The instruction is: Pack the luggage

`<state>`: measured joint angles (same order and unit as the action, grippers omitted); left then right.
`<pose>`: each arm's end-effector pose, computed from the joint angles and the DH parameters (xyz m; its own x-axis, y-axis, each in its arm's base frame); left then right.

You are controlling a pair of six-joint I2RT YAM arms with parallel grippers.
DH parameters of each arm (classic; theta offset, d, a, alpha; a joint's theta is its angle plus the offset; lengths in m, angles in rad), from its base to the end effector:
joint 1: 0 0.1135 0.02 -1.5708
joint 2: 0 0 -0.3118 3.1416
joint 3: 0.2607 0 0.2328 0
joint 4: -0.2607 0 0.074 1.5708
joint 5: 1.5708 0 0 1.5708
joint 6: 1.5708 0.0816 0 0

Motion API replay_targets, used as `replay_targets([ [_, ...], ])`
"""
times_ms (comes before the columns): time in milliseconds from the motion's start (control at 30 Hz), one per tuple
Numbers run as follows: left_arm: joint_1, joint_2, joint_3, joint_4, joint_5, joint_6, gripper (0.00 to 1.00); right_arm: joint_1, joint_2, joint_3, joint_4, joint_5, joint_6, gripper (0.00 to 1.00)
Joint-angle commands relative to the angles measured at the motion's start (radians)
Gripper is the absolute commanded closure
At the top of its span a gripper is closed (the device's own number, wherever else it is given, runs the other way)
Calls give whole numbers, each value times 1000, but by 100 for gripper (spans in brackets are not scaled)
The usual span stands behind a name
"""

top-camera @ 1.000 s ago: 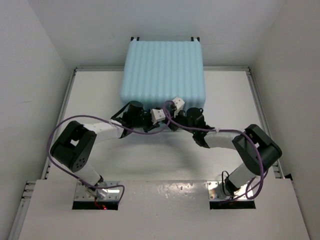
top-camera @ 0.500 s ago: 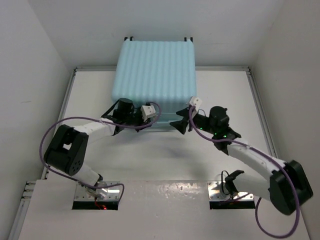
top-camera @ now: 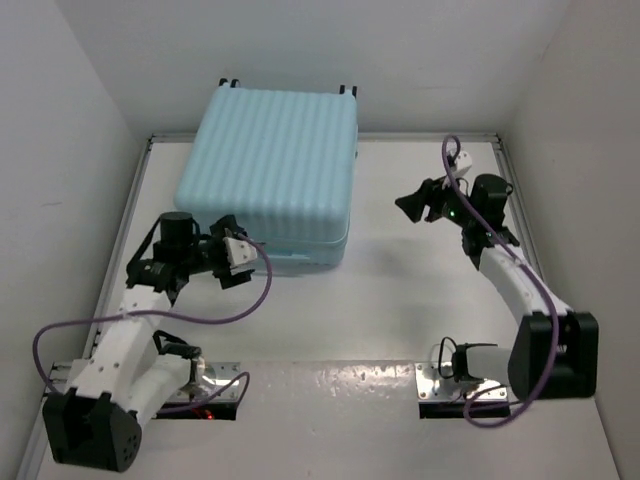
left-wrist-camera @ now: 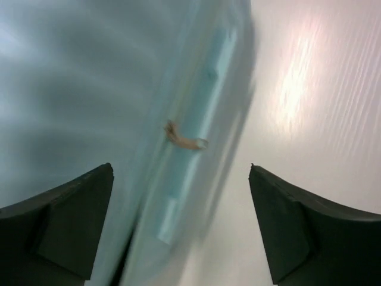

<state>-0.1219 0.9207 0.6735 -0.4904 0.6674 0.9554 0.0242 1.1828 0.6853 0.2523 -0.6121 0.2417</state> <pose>0.1589 -0.0703 0.2720 0.0639 0.6383 -0.7671 0.8627 0.3511 0.3640 0.2637 0.0533 0.3133 -0.3737 0.1869 -0.9085 -0.5022 0.7827 0.3676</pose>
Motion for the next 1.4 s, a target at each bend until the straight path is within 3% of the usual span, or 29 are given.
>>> replay_targets([
  [0, 1, -126, 118, -27, 288, -24, 1, -47, 141, 120, 73, -29, 149, 40],
  [100, -10, -171, 184, 154, 278, -368, 1, -50, 262, 192, 100, -20, 177, 40],
  [133, -10, -183, 193, 250, 203, -529, 1, -49, 306, 207, 107, -12, 185, 41],
  [167, -10, -169, 225, 388, 14, -787, 1, -46, 328, 224, 99, 7, 192, 41],
  [200, 1, -145, 260, 404, -83, -869, 2, -47, 386, 279, 84, 21, 212, 41],
  [233, 1, -105, 311, 394, -176, -921, 7, -46, 405, 293, 79, 41, 229, 43],
  [267, 11, -53, 443, 321, -342, -960, 19, -44, 423, 322, 67, 60, 238, 43],
  [333, 42, 146, 591, 236, -513, -960, 32, -37, 475, 356, 50, 92, 263, 44],
  [367, 95, 218, 723, 186, -590, -960, 46, -32, 491, 382, 41, 95, 269, 47],
  [400, 132, 290, 785, 168, -697, -960, 49, -32, 529, 394, 33, 106, 287, 50],
  [467, 270, 507, 948, 159, -715, -969, 49, -8, 570, 454, 7, 97, 323, 58],
  [533, 321, 739, 1056, 159, -637, -936, 49, 19, 615, 491, 11, 80, 344, 67],
  [600, 364, 992, 1319, 57, -594, -910, 49, 48, 638, 500, 48, 40, 325, 75],
  [633, 364, 994, 1321, 56, -551, -909, 49, 60, 650, 499, 63, 2, 324, 79],
  [667, 386, 1129, 1394, 46, -493, -894, 49, 71, 656, 497, 93, -20, 291, 82],
  [700, 386, 1191, 1428, 46, -342, -862, 49, 80, 666, 484, 126, -69, 266, 84],
  [800, 364, 1352, 1483, 81, -269, -765, 49, 132, 672, 441, 156, -161, 104, 94],
  [833, 364, 1385, 1502, 81, -256, -755, 49, 152, 678, 441, 113, -160, 9, 96],
  [1000, 292, 1486, 1540, 125, 21, -745, 55, 187, 715, 441, 65, -147, -91, 98],
  [1167, 148, 1518, 1564, 208, 242, -816, 55, 203, 572, 234, 100, -121, -295, 99],
  [1233, 81, 1547, 1613, 277, 296, -891, 55, 200, 507, 166, 114, -146, -369, 99],
  [1367, 28, 1586, 1650, 502, 351, -1110, 44, 218, 436, 59, 116, -169, -493, 98],
])
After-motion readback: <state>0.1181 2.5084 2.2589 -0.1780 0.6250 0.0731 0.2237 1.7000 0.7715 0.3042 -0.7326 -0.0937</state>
